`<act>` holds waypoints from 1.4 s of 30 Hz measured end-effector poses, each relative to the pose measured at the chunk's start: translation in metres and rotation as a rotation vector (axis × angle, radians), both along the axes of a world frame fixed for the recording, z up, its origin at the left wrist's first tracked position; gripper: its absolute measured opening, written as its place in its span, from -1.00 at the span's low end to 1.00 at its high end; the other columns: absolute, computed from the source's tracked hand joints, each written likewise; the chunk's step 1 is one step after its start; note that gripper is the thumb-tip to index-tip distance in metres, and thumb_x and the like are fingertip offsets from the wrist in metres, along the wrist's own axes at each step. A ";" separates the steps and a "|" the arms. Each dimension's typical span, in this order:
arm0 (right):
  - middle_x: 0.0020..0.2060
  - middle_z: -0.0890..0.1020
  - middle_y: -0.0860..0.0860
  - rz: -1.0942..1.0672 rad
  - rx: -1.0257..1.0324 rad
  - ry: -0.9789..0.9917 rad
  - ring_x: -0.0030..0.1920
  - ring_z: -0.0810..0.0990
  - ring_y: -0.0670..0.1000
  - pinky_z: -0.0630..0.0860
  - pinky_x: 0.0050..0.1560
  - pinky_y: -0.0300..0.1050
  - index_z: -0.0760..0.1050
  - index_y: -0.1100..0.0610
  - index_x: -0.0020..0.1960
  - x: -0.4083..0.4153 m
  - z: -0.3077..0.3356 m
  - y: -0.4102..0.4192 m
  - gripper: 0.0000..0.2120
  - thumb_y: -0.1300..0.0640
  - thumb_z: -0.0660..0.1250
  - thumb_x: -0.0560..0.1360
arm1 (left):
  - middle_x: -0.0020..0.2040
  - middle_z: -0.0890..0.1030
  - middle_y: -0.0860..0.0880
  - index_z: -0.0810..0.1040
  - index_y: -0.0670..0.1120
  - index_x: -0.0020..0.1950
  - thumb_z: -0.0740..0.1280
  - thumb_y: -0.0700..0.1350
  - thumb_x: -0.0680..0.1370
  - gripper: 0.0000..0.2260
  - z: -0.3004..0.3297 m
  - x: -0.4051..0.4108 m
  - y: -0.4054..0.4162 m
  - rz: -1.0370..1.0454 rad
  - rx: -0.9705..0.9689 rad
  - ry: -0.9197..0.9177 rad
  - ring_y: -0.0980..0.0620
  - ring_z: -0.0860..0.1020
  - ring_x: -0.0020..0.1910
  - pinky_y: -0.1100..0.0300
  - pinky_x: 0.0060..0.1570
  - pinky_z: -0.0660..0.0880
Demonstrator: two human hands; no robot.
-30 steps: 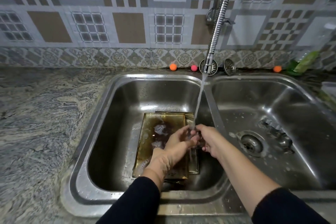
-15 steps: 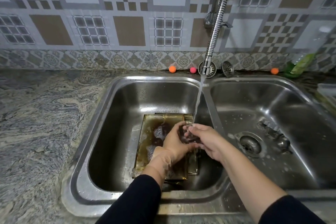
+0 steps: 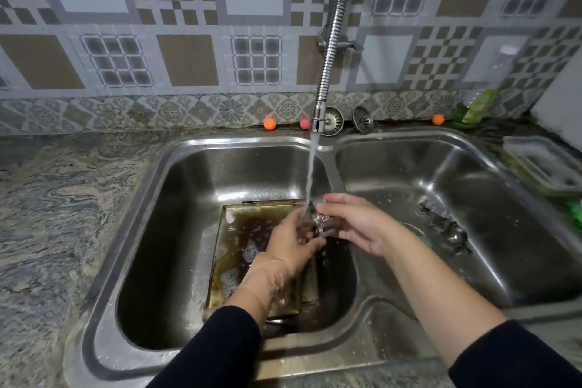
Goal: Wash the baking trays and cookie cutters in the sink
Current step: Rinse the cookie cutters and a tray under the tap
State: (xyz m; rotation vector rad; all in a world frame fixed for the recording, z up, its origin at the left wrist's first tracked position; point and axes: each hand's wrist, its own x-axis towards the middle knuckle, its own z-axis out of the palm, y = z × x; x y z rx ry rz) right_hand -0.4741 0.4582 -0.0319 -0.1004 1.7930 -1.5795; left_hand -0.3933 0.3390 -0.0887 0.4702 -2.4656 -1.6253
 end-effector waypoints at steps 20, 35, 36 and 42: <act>0.20 0.54 0.09 -0.076 1.048 0.502 0.23 0.48 0.16 0.51 0.15 0.01 0.42 0.07 0.30 -0.185 -0.116 0.230 -0.46 0.07 0.47 0.36 | 0.52 -0.37 0.00 -0.31 -0.07 0.54 -0.09 0.21 0.61 -0.35 0.005 -0.060 0.081 -0.241 -0.903 -0.566 0.08 -0.23 0.53 0.02 0.50 -0.24; 0.30 0.50 -0.02 0.194 0.955 0.731 0.27 0.48 0.04 0.48 0.21 -0.02 0.42 -0.11 0.34 -0.151 -0.070 0.206 -0.54 0.17 0.36 0.48 | 0.56 -0.23 0.08 -0.15 -0.03 0.57 0.11 0.22 0.59 -0.30 0.011 -0.061 0.071 -0.279 -0.766 -0.469 0.07 0.01 0.54 0.06 0.51 -0.01; 0.28 0.52 -0.03 0.230 0.933 0.757 0.25 0.50 0.03 0.49 0.20 -0.02 0.42 -0.10 0.34 -0.141 -0.059 0.195 -0.57 0.12 0.36 0.49 | 0.57 -0.11 0.09 -0.03 -0.02 0.57 0.17 0.18 0.58 -0.33 0.013 -0.058 0.065 -0.271 -0.707 -0.403 0.07 0.10 0.52 0.10 0.49 0.08; 0.30 0.48 -0.03 0.435 0.702 0.995 0.33 0.41 0.02 0.34 0.30 -0.09 0.40 -0.04 0.36 -0.047 -0.002 0.101 -0.62 0.01 0.27 0.55 | 0.39 0.40 -0.02 0.28 0.01 0.46 0.26 -0.09 0.60 -0.57 0.013 -0.015 0.013 -0.093 -0.345 -0.334 0.00 0.39 0.37 0.14 0.38 0.29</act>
